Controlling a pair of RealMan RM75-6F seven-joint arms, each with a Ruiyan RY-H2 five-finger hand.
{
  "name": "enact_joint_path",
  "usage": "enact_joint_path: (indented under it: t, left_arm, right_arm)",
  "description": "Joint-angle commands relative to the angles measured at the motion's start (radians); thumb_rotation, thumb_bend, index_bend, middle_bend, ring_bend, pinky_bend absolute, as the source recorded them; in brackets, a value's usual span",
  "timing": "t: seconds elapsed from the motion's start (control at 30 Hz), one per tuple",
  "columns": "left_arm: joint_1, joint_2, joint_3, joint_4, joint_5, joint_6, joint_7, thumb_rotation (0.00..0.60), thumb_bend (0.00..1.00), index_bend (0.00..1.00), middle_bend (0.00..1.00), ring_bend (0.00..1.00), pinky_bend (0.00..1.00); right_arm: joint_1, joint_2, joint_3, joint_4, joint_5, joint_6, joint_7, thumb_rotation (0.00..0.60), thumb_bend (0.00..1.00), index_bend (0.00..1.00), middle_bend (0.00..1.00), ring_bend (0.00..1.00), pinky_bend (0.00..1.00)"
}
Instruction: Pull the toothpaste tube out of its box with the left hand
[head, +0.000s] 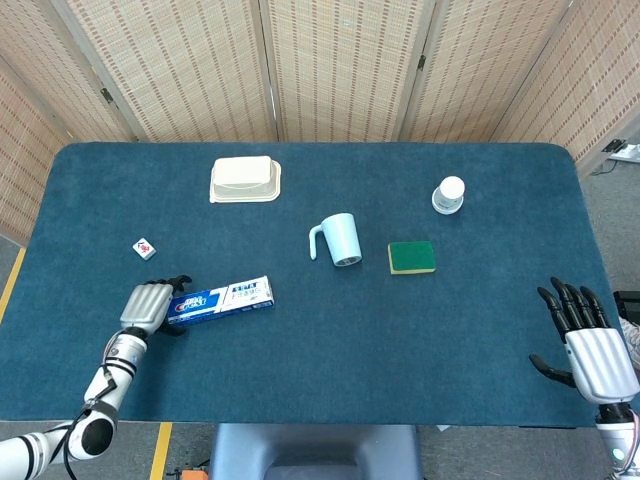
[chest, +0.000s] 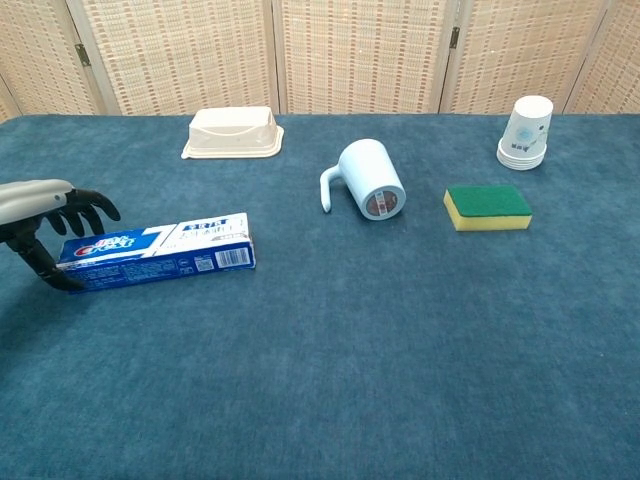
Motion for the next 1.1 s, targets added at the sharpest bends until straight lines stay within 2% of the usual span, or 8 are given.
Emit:
enact_joint_path:
  t: [0.03, 0.37, 0.63, 0.9, 1.1]
  left_arm:
    - [-0.006, -0.014, 0.000, 0.013, 0.007, 0.008, -0.011, 0.600, 0.15, 0.26, 0.37, 0.35, 0.33]
    - [-0.004, -0.037, 0.009, 0.049, 0.019, 0.032, -0.039, 0.600, 0.15, 0.38, 0.48, 0.46, 0.42]
    - [0.002, -0.011, 0.030, 0.032, 0.035, 0.024, -0.055, 0.600, 0.15, 0.39, 0.50, 0.47, 0.41]
    - [0.005, 0.073, 0.044, -0.026, 0.079, 0.038, -0.047, 0.600, 0.15, 0.39, 0.50, 0.45, 0.37]
    - [-0.007, 0.164, 0.069, -0.077, 0.129, 0.048, 0.020, 0.600, 0.15, 0.38, 0.50, 0.42, 0.33]
  right_arm:
    - [0.000, 0.000, 0.000, 0.000, 0.000, 0.001, 0.000, 0.600, 0.22, 0.00, 0.00, 0.00, 0.00]
    - [-0.003, 0.001, -0.001, 0.001, -0.004, 0.006, 0.004, 0.600, 0.22, 0.00, 0.00, 0.00, 0.00]
    - [-0.002, 0.000, 0.000, -0.001, -0.001, 0.002, 0.000, 0.600, 0.22, 0.00, 0.00, 0.00, 0.00]
    - [-0.004, 0.001, -0.001, -0.001, -0.003, 0.006, 0.001, 0.600, 0.22, 0.00, 0.00, 0.00, 0.00]
    - [0.000, -0.001, 0.001, 0.000, 0.002, -0.004, -0.002, 0.600, 0.22, 0.00, 0.00, 0.00, 0.00]
